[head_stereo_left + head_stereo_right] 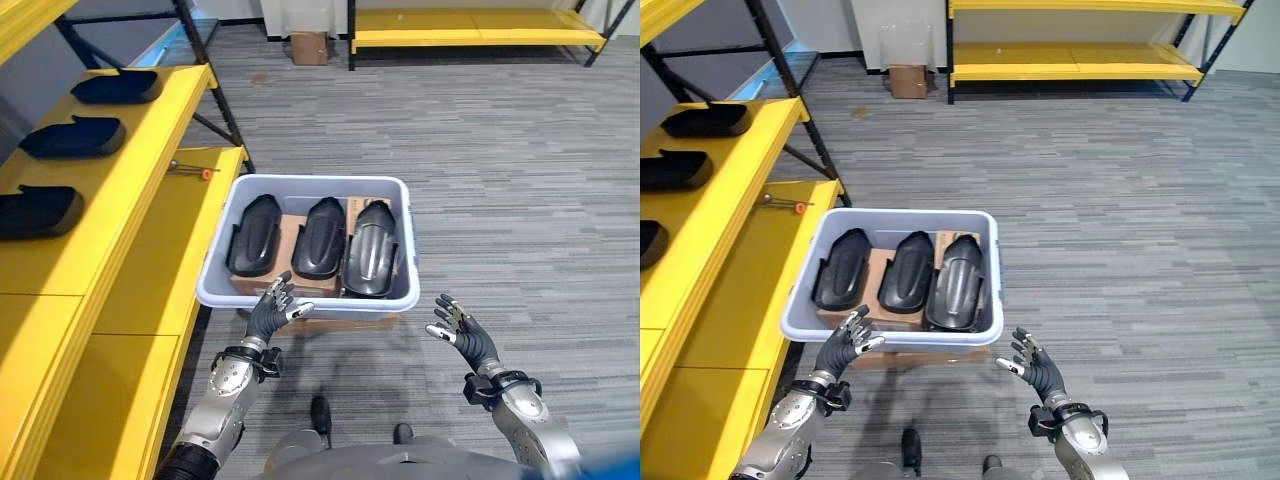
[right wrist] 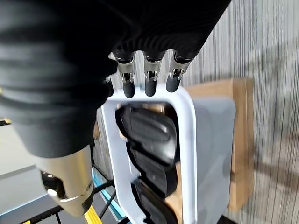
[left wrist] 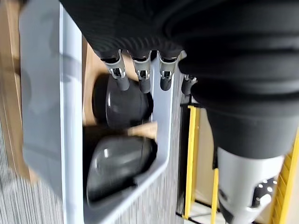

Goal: Move parts from the plastic box to the shelf.

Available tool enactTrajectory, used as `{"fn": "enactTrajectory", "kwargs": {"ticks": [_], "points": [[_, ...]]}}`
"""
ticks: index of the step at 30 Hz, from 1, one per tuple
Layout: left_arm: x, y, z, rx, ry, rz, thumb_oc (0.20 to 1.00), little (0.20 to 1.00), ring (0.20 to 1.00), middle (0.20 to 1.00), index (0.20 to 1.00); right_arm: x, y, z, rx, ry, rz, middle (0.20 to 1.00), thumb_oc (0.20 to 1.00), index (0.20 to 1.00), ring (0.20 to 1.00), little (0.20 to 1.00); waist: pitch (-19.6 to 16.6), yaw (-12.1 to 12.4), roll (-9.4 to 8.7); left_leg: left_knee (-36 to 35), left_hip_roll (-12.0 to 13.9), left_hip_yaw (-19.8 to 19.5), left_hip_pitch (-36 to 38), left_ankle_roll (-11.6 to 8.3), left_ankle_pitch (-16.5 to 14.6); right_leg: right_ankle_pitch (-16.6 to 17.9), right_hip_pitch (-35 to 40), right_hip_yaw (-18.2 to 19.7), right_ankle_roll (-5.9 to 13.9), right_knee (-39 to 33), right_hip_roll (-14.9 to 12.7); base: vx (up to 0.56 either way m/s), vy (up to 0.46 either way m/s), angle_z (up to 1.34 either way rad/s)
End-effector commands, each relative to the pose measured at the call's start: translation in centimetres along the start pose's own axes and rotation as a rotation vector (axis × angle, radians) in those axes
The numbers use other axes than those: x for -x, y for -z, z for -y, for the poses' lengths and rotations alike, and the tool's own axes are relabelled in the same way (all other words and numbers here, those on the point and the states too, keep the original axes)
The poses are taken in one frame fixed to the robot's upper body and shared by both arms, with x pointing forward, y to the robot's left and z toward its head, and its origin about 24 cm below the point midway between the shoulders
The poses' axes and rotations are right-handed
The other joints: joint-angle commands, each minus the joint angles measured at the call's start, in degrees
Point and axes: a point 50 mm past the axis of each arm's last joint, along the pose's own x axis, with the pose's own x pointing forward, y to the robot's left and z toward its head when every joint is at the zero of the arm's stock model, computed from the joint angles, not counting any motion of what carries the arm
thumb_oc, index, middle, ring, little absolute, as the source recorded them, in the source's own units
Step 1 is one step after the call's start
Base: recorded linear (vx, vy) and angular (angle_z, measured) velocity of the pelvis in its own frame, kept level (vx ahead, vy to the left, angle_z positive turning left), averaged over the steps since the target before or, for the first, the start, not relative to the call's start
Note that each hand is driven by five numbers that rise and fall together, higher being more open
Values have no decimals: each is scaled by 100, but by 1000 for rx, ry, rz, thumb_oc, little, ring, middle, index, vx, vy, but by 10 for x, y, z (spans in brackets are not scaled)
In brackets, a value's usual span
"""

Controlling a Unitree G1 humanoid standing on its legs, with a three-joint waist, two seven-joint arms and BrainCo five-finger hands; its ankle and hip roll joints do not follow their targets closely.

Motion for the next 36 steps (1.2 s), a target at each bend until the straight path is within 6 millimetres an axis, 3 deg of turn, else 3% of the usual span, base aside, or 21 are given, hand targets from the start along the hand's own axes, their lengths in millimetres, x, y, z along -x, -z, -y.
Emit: {"fn": "enactTrajectory", "kwargs": {"ticks": [1, 6, 10, 13, 15, 16, 19, 22, 23, 29, 30, 36], "points": [[3, -17, -4, -11, -4, 98, 1000, 1000, 1000, 1000, 1000, -1, -16, -6, 29, -35, 85, 1000, 1000, 1000, 1000, 1000, -262, 146, -258, 268, 468, 64, -94, -249, -285, 906, -197, 31, 647, -105, -584, 32, 110, -14], [4, -20, -6, -23, -2, 112, 1000, 1000, 1000, 1000, 1000, -5, -21, -10, 45, -52, 109, 1000, 1000, 1000, 1000, 1000, -242, 203, -349, 322, 313, 84, -101, -123, -420, 1231, -345, 83, 781, 2, -726, 19, 110, -9], [1, -27, -4, -45, 17, 133, 1000, 1000, 1000, 1000, 1000, -10, -28, -16, 47, -76, 136, 1000, 1000, 1000, 1000, 1000, -159, 198, -345, 278, 193, 67, -98, -23, -451, 1555, -602, 133, 836, 489, -795, 2, 127, -11], [-5, -40, -1, -74, 33, 184, 1000, 1000, 1000, 1000, 1000, -15, -42, -26, 51, -121, 200, 1000, 1000, 1000, 1000, 1000, 27, 146, -216, 120, 219, 61, 32, 27, -446, 1447, -1157, 71, 681, 1144, -581, 14, 141, 1], [-6, -43, -1, -73, 31, 198, 1000, 1000, 1000, 1000, 1000, -18, -51, -31, 55, -144, 237, 1000, 1000, 1000, 1000, 1000, 106, 109, -214, 48, 232, 161, 111, -5, -472, 1350, -1429, -82, 613, 691, -466, 59, 8, -20], [-9, -47, -3, -65, 12, 217, 1000, 1000, 1000, 1000, 1000, -20, -63, -36, 85, -170, 284, 1000, 1000, 1000, 1000, 1000, 235, 87, -278, 36, 266, 217, 195, -62, -503, 1464, -1730, -227, 648, 160, -424, 85, -105, -25], [-7, -44, -1, -62, 23, 214, 1000, 1000, 1000, 1000, 1000, -14, -69, -34, 111, -177, 312, 1000, 1000, 1000, 1000, 1000, 231, 1, -373, 39, 302, 132, 291, -148, -537, 1394, -1506, -55, 620, -46, -386, 132, -151, 4], [-4, -42, 7, -20, 45, 221, 1000, 1000, 1000, 1000, 1000, -9, -79, -26, 133, -150, 360, 1000, 1000, 1000, 1000, 1000, 125, -23, -360, 36, 461, 46, 250, -277, -500, 1340, -1333, -294, 551, -196, -283, 101, -221, 70], [-6, -49, 14, -1, 68, 252, 1000, 1000, 1000, 1000, 1000, -10, -97, -23, 152, -126, 434, 1000, 1000, 1000, 1000, 1000, 208, -46, -297, 36, 585, -5, 116, -339, -410, 1223, -1422, -369, 485, -55, -222, 41, -178, 28], [-12, -67, 20, 14, 85, 322, 1000, 1000, 1000, 1000, 1000, -17, -125, -28, 167, -110, 550, 1000, 1000, 1000, 1000, 1000, 373, -48, -205, 56, 721, -69, -229, -438, -258, 1157, -1739, -457, 423, 67, -180, -42, -92, 3], [-14, -76, 21, 14, 84, 361, 1000, 1000, 1000, 1000, 1000, -19, -141, -34, 200, -119, 617, 1000, 1000, 1000, 1000, 1000, 458, -21, -170, 71, 767, -83, -352, -460, -215, 1126, -1865, -483, 402, 139, -163, -41, -72, 6], [-15, -100, 22, 40, 79, 465, 1000, 1000, 1000, 1000, 1000, -24, -185, -52, 236, -159, 782, 1000, 1000, 1000, 1000, 1000, 681, 82, -119, 235, 815, -143, -754, -478, -193, 1054, -2326, -456, 354, 447, -142, -30, -40, 5]]}}
